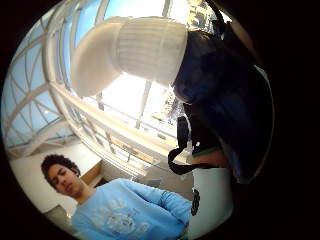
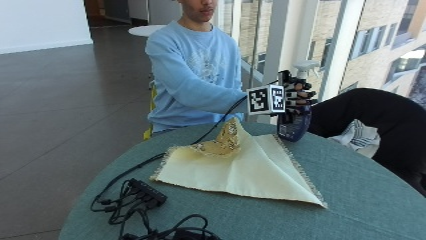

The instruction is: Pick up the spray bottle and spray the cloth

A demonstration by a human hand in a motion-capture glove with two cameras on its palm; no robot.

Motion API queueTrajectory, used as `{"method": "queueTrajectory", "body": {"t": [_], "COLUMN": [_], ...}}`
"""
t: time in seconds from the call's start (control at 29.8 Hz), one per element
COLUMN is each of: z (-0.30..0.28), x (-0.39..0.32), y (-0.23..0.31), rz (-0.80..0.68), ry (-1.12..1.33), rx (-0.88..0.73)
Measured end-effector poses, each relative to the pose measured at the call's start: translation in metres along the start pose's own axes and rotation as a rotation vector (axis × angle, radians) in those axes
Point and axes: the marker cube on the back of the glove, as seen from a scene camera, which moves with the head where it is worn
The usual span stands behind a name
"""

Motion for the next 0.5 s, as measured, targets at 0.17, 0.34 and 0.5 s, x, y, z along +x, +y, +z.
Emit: {"method": "queueTrajectory", "body": {"t": [0.17, 0.34, 0.5], "z": [-0.051, -0.109, -0.172], "x": [-0.037, -0.053, -0.045], "y": [0.014, 0.05, 0.112], "rz": [-0.041, -0.055, -0.004], "ry": [0.093, 0.335, 0.569], "rx": [0.035, -0.07, -0.128]}}
